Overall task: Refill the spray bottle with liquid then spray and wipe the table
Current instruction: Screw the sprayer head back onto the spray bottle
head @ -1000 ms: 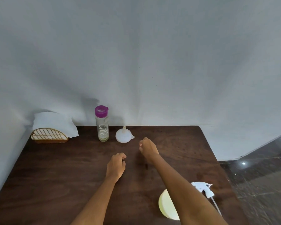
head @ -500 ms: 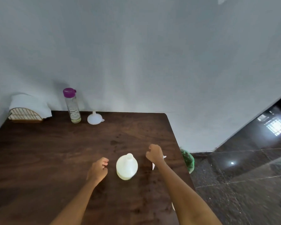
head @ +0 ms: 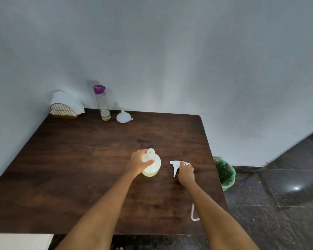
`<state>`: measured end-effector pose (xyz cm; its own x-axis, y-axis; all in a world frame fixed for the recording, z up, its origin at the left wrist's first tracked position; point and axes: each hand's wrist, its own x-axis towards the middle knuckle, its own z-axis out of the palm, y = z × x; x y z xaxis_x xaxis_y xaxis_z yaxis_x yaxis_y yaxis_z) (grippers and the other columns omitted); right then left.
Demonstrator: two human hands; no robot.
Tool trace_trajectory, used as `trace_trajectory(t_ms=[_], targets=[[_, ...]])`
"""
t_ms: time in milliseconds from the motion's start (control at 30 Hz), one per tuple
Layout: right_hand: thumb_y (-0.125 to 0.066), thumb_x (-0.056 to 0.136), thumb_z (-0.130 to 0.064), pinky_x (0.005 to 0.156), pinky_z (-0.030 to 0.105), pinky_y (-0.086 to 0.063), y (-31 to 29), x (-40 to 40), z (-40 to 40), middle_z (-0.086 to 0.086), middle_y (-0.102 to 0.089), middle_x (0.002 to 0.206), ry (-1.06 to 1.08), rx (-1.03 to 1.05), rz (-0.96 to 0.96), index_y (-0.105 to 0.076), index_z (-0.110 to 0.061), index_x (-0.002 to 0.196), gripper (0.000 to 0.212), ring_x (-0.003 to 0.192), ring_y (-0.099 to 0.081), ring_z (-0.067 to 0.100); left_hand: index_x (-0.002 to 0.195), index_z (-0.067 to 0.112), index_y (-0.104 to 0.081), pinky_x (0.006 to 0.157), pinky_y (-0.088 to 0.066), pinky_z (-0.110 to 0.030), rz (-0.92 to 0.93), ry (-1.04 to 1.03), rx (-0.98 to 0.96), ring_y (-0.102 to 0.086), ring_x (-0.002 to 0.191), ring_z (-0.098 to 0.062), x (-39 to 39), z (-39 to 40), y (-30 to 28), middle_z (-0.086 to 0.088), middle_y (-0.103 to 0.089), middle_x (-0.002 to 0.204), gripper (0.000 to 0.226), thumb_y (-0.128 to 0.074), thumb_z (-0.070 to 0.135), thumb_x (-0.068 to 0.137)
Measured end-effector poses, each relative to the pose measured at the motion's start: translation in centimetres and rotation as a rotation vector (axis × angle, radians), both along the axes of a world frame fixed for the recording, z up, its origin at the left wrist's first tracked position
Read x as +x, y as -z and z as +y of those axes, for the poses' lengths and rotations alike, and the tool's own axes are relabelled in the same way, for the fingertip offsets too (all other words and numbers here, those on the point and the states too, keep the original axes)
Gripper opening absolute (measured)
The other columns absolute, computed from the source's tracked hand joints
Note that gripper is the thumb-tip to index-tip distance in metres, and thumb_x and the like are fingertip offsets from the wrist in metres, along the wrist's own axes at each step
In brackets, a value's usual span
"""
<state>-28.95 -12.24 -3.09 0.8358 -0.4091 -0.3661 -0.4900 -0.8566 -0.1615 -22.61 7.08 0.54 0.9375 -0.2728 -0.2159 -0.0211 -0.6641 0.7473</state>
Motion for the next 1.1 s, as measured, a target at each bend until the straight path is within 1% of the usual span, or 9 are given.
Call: trace_trajectory(t_ms=[167, 300, 367, 467, 567, 733, 900, 1000, 1100], targets=[[-0.044, 0.090, 0.002, 0.092, 0.034, -0.045, 0.7, 0.5, 0.2, 0.018, -0.047, 0.127, 0.032, 0.018, -0.153, -0.033, -0.005, 0.130, 0.042, 0.117, -0.049, 0.030, 0.124, 0.023, -0.053, 0.090, -0.046, -0.038, 0.032, -0.048, 0.088, -0.051, 0.118, -0.023, 0.4, -0.7, -0.2, 0.001, -0.057, 0.125, 0.054, -0.072, 0.036, 0.076], [-0.052, 0.088, -0.004, 0.088, 0.036, -0.047, -2.4, 2.3, -0.4, 0.021, -0.052, 0.121, 0.134, 0.124, -0.456, -0.042, 0.001, 0.121, 0.034, 0.110, -0.053, 0.033, 0.126, 0.022, -0.052, 0.089, -0.045, -0.036, 0.024, -0.057, 0.116, -0.053, 0.117, -0.022, 0.4, -1.0, -0.2, 0.001, -0.058, 0.126, 0.057, -0.073, 0.038, 0.075], [-0.056, 0.087, -0.006, 0.077, 0.030, -0.046, -5.0, 3.6, -0.8, 0.020, -0.052, 0.116, 0.143, 0.165, -0.632, -0.048, 0.004, 0.118, 0.034, 0.101, -0.055, 0.029, 0.126, 0.022, -0.052, 0.090, -0.045, -0.037, 0.027, -0.072, 0.110, -0.053, 0.117, -0.023, 0.4, -1.0, -0.2, 0.001, -0.059, 0.126, 0.059, -0.075, 0.037, 0.074], [-0.060, 0.082, -0.008, 0.065, 0.019, -0.037, -9.1, 5.2, -0.8, 0.018, -0.059, 0.101, 0.218, 0.333, -0.912, -0.058, 0.003, 0.106, 0.027, 0.087, -0.058, 0.026, 0.126, 0.022, -0.053, 0.090, -0.043, -0.035, 0.029, -0.099, 0.103, -0.054, 0.117, -0.023, 0.1, -1.1, -0.1, 0.000, -0.059, 0.126, 0.059, -0.075, 0.035, 0.074], [-0.065, 0.082, -0.009, 0.066, 0.017, -0.043, -11.8, 5.8, 0.0, 0.011, -0.065, 0.092, 0.334, 0.582, -1.116, -0.062, -0.001, 0.101, 0.021, 0.081, -0.060, 0.019, 0.124, 0.023, -0.055, 0.087, -0.043, -0.034, 0.030, -0.112, 0.095, -0.055, 0.114, -0.023, -0.1, -1.1, -0.1, -0.001, -0.062, 0.123, 0.055, -0.075, 0.034, 0.074], [-0.065, 0.081, -0.007, 0.063, 0.020, -0.049, -13.7, 6.1, 0.8, 0.003, -0.061, 0.074, 0.591, 0.951, -1.190, -0.066, -0.007, 0.091, 0.010, 0.065, -0.054, 0.010, 0.122, 0.025, -0.056, 0.088, -0.042, -0.035, 0.039, -0.113, 0.109, -0.055, 0.115, -0.024, 0.0, -1.1, -0.5, 0.000, -0.062, 0.122, 0.054, -0.076, 0.036, 0.072], [-0.065, 0.080, 0.000, 0.057, 0.011, -0.048, -15.7, 6.4, 0.2, 0.005, -0.059, 0.067, 0.655, 1.080, -1.298, -0.064, -0.003, 0.080, 0.003, 0.058, -0.057, 0.006, 0.123, 0.024, -0.054, 0.089, -0.042, -0.035, 0.046, -0.081, 0.141, -0.055, 0.116, -0.025, 0.1, -1.0, -0.7, -0.001, -0.061, 0.124, 0.055, -0.075, 0.037, 0.074], [-0.063, 0.078, 0.006, 0.059, 0.018, -0.048, -18.0, 6.7, 0.0, -0.001, -0.058, 0.055, 0.693, 1.232, -1.359, -0.057, -0.011, 0.063, 0.023, 0.059, -0.053, 0.014, 0.124, 0.023, -0.054, 0.090, -0.042, -0.035, 0.041, -0.070, 0.149, -0.054, 0.116, -0.025, 0.1, -1.0, -1.0, -0.003, -0.061, 0.124, 0.056, -0.075, 0.037, 0.074], [-0.058, 0.080, 0.010, 0.056, 0.019, -0.052, -19.4, 6.7, -0.2, 0.002, -0.056, 0.063, 0.778, 1.526, -1.390, -0.060, -0.005, 0.070, 0.018, 0.060, -0.054, 0.014, 0.125, 0.022, -0.053, 0.091, -0.043, -0.036, 0.042, -0.069, 0.146, -0.055, 0.116, -0.024, 0.0, -1.0, -1.1, -0.003, -0.061, 0.125, 0.057, -0.074, 0.038, 0.075]])
